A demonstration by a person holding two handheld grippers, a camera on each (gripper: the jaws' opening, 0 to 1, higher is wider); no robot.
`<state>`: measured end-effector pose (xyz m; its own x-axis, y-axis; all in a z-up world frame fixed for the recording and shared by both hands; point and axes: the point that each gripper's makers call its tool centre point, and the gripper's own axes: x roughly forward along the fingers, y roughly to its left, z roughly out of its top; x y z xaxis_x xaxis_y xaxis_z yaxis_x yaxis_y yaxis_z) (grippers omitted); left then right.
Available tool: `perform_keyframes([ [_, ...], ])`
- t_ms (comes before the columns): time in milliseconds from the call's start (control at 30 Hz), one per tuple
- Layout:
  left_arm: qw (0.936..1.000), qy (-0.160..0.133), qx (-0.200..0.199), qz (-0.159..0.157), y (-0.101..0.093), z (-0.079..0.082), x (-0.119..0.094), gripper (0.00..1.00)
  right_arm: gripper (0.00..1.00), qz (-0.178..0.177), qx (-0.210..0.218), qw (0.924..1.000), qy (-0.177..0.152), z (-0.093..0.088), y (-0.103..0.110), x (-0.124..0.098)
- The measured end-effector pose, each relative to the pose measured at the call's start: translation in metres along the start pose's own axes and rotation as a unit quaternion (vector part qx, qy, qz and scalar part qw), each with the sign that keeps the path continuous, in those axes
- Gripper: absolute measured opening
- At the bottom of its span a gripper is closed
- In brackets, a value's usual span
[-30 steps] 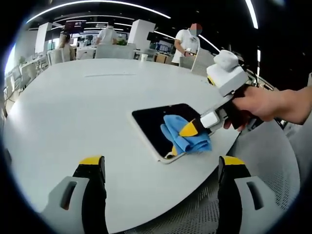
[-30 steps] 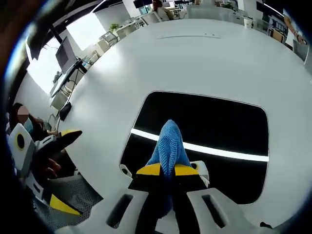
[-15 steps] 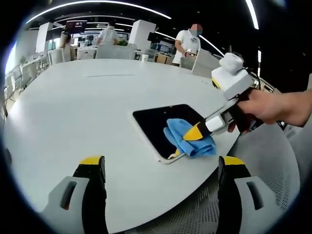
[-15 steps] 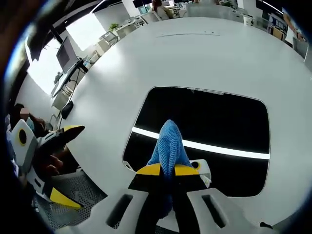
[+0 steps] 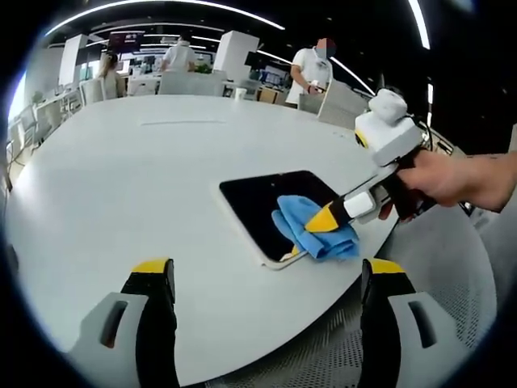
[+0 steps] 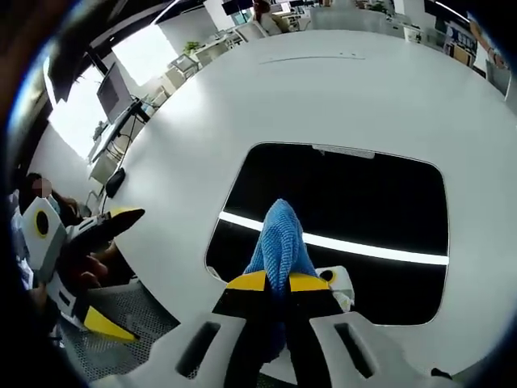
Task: Wipe the mirror surface with the cleaning cloth until all visible marks leave the cleaned area.
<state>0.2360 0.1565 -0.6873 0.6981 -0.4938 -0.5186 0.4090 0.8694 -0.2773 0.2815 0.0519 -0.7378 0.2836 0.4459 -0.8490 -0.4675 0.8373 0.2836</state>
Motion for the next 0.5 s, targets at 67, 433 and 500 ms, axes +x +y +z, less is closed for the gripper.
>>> perform_keyframes([
  [67,1.0,0.0,0.0,0.0,0.0,0.0,0.0,0.94,0.02,0.0,-0.002,1.0,0.0,0.0,-0.001,0.0],
  [433,1.0,0.001,0.0,0.001,0.001,-0.001,0.0,0.94,0.02,0.003,0.004,1.0,-0.005,-0.001,-0.01,-0.004],
  [500,1.0,0.001,0.0,0.002,0.001,-0.001,0.0,0.94,0.02,0.002,0.003,1.0,-0.006,-0.001,-0.013,-0.004],
])
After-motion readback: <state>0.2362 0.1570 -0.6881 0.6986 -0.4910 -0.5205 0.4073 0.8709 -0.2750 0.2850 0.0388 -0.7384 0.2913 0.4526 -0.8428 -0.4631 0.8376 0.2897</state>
